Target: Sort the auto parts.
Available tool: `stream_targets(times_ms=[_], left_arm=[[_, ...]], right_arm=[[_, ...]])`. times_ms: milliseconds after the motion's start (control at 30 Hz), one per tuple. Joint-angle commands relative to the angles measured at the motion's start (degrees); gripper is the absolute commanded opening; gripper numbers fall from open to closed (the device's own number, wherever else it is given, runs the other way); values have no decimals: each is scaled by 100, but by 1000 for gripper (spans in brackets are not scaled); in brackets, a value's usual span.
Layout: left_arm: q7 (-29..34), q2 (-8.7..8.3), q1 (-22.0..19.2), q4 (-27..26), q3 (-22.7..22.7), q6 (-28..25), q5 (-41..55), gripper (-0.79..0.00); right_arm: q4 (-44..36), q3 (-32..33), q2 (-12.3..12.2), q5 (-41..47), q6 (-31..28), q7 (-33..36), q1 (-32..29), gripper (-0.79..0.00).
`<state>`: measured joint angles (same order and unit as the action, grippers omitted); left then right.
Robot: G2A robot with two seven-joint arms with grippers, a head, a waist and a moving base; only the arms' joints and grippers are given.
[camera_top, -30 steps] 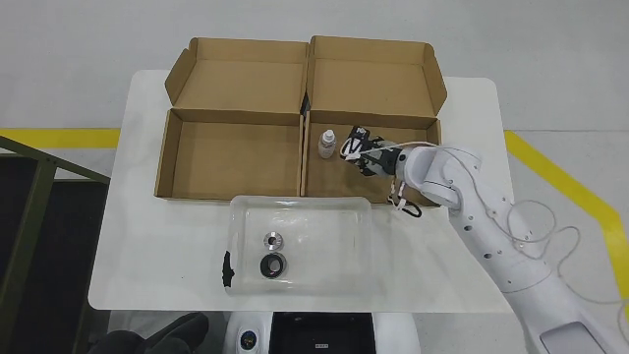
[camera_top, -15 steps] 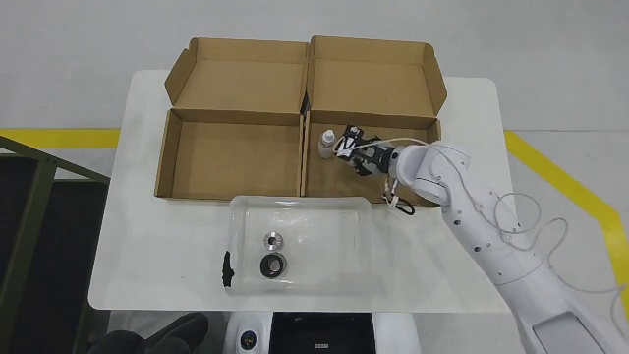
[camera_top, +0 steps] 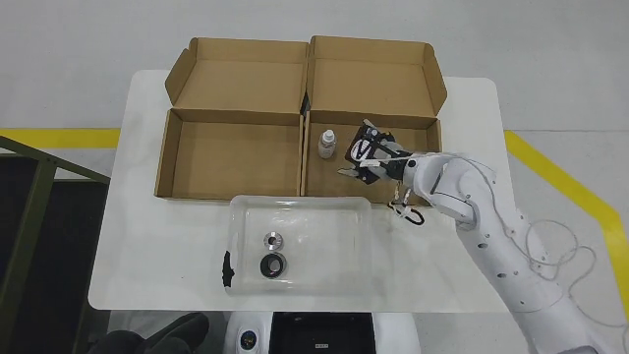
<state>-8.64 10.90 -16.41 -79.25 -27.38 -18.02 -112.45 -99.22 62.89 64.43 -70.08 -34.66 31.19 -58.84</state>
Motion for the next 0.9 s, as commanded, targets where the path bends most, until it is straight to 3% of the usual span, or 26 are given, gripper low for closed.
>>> stream_targets(times_ms=[0,233,433,867], left_arm=[[0,0,0,0,0,0,0,0],[0,0,0,0,0,0,0,0],[0,0,0,0,0,0,0,0],[0,0,0,0,0,0,0,0]], right_arm=[[-286,143,-35,83,-65,-98,-203,-65],[-1142,309,-107,245,-313,-432,-778,-80],[-1664,-5,-119,6,-552,-557,-1102,-68],[-1493,-1086,-2,-476,-654,-630,-1055,-117]])
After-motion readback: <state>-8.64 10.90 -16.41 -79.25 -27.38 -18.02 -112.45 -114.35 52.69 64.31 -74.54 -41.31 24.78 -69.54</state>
